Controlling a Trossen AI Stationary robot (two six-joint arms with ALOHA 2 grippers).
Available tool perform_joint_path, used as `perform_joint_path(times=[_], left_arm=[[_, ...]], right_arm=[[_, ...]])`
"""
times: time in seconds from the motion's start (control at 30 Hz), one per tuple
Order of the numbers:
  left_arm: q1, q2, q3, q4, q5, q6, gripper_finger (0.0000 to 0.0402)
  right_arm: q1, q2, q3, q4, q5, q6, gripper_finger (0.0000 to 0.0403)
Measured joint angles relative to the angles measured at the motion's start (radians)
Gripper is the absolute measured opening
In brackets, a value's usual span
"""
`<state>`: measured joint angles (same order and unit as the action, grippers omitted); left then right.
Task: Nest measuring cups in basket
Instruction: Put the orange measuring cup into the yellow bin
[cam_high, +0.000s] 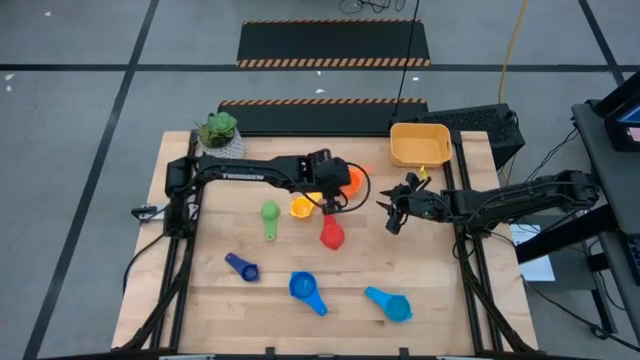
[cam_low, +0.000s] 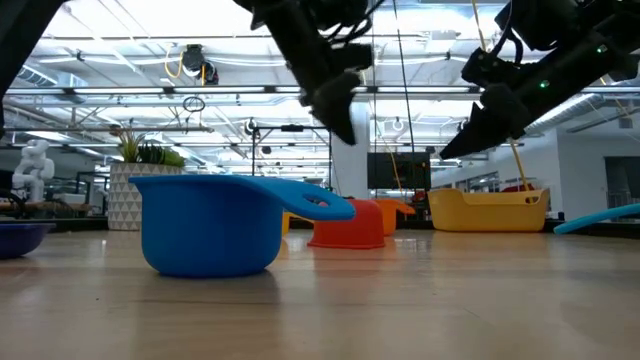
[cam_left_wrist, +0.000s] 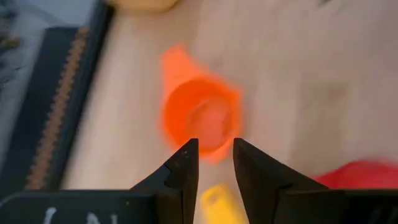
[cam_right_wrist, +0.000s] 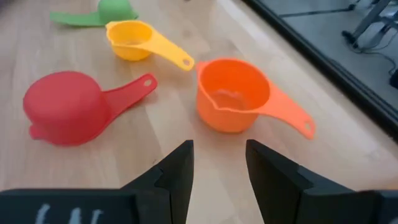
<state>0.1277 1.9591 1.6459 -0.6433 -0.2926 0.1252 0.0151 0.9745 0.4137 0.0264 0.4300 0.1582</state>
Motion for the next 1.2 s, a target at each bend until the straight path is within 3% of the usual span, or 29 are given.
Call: perform_joint_path(times=[0.17,0.37,0.6,0.83,1.07,1.2], left_arm=[[0.02,0.001,-0.061,-0.03,-0.022,0.048,0.0104],[0.069,0.003,-0.187,0.125,-0.021,0.074,0.0104],[0.11,0.002,-0.267,0.276,0.168,0.12,0.0104],[0.114,0.002,-0.382,0.466,0.204,0.196,0.0104],[0.077,0.002,-0.384,0.553,0.295,0.197,0.0104],[0.043,0.002,-0.384,0.57,0.281,0.231,0.0104]], right_arm=[[0.0,0.0,0.0,-0.043,-0.059,0.042,0.014],[0.0,0.0,0.0,-0.076,-0.087,0.069,0.014],[0.0,0.0,0.0,-0.072,-0.094,0.064,0.014],[0.0,0.0,0.0,-0.063,-0.094,0.057,0.014],[-0.001,0.0,0.0,-0.053,-0.093,0.022,0.014],[-0.001,0.0,0.0,-0.053,-0.092,0.013,0.014]])
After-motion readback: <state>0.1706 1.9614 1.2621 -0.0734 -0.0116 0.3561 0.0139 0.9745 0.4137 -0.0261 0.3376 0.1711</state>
